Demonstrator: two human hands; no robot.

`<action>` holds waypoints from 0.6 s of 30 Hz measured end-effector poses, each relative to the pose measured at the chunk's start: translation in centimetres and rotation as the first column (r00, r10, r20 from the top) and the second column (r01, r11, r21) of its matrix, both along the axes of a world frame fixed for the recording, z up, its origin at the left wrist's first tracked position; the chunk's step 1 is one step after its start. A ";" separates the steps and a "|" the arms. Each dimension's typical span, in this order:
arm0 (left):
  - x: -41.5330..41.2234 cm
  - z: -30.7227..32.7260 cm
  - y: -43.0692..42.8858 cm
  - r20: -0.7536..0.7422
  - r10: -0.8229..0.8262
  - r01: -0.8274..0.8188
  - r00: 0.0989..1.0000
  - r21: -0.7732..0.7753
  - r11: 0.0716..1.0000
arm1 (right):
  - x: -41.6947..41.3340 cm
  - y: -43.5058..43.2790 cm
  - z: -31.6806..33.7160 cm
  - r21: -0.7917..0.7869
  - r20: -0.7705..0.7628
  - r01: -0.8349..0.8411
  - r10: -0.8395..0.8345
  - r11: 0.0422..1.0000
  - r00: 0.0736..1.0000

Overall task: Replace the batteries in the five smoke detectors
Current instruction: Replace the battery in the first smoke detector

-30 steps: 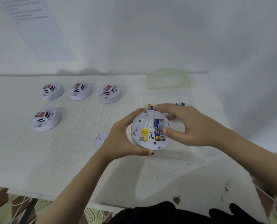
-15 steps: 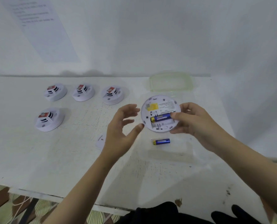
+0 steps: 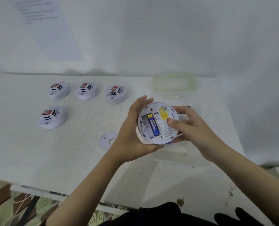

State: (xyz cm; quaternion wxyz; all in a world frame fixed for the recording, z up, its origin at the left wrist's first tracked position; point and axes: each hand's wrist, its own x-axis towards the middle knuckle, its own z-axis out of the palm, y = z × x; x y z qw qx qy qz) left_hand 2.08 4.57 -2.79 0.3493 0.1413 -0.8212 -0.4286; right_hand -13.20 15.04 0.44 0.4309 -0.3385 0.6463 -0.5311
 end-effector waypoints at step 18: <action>0.9 -1.1 0.1 0.006 0.139 -0.139 0.990 0.051 0.989 | 1.0 -0.1 -1.8 -0.102 -0.838 -0.348 0.108 0.932 0.535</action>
